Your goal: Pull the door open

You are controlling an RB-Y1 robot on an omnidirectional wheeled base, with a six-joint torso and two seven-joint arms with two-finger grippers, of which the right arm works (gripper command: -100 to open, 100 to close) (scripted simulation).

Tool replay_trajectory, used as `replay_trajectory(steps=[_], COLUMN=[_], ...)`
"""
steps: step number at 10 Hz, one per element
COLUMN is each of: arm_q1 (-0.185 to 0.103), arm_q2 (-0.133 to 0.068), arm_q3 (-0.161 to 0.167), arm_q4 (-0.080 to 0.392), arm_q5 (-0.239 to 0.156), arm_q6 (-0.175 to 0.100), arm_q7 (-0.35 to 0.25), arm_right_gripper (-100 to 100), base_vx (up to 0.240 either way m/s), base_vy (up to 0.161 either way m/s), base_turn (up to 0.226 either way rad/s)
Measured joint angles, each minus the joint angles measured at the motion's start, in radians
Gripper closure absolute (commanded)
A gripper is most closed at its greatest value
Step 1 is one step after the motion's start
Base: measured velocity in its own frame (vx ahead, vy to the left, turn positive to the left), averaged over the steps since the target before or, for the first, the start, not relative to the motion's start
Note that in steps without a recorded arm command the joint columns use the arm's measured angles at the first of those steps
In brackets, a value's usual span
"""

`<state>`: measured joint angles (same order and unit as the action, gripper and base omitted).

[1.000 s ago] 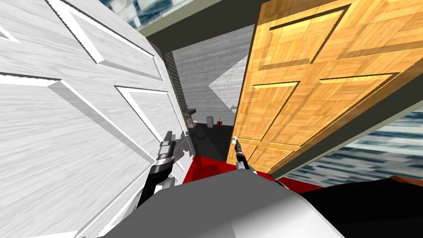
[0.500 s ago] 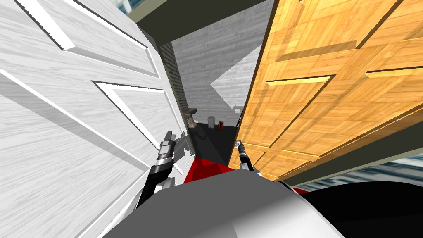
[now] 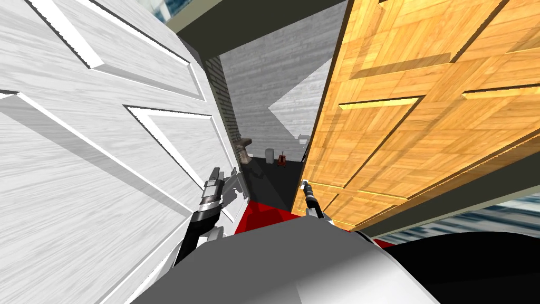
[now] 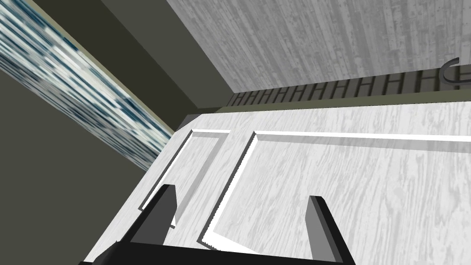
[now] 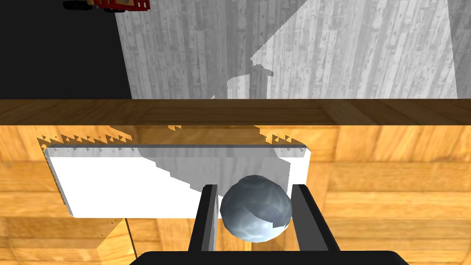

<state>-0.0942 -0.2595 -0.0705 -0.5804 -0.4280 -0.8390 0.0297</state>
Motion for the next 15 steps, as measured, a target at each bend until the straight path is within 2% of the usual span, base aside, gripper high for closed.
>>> replay_trajectory(steps=[2,5,9,11,15], arm_q1=[0.000,-0.005,0.010,0.016,0.027], arm_q2=[-0.006,-0.014,-0.025,-0.026,-0.047], arm_q3=[0.004,0.030,0.079,0.091,0.126], arm_q4=[-0.005,0.009,-0.010,-0.014,-0.031], arm_q5=[0.003,0.021,0.054,0.062,0.080], arm_q6=[-0.001,-0.011,-0.008,-0.007,-0.017], arm_q7=[-0.006,-0.031,-0.072,-0.081,-0.115], arm_right_gripper=[100,100,100,100,100], base_vx=[-0.160,-0.209,-0.239,-0.122,-0.237], base_vy=[-0.007,-0.017,-0.035,0.007,-0.041], base_turn=[0.073,0.085,0.101,0.040,0.107])
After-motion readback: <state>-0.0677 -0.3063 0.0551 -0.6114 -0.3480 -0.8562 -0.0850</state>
